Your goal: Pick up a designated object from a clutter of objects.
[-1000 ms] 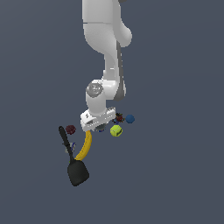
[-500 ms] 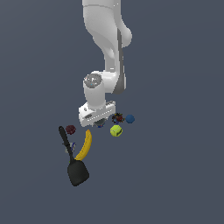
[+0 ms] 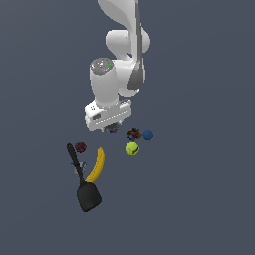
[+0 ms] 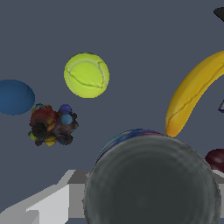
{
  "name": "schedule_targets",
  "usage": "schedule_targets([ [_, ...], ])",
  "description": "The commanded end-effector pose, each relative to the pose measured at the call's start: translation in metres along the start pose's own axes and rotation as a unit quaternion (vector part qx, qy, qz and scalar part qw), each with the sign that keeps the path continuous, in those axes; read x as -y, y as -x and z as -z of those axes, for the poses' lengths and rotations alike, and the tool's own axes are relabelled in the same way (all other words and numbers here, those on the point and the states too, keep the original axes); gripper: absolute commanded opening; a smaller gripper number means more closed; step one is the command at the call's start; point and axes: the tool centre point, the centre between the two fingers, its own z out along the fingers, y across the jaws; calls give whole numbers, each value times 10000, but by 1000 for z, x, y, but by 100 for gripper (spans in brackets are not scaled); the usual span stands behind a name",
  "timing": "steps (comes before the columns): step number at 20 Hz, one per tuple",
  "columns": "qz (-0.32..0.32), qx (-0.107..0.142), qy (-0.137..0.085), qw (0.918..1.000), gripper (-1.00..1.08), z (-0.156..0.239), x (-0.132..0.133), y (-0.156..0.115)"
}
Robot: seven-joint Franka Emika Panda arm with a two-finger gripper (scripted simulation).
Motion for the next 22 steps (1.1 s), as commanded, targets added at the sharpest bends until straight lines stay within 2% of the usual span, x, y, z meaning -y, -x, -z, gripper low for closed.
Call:
schedule_targets([
  [1, 0, -3, 2, 10000, -100, 23, 1, 4],
  [22, 3, -2, -2, 10000, -100, 221, 9, 33],
])
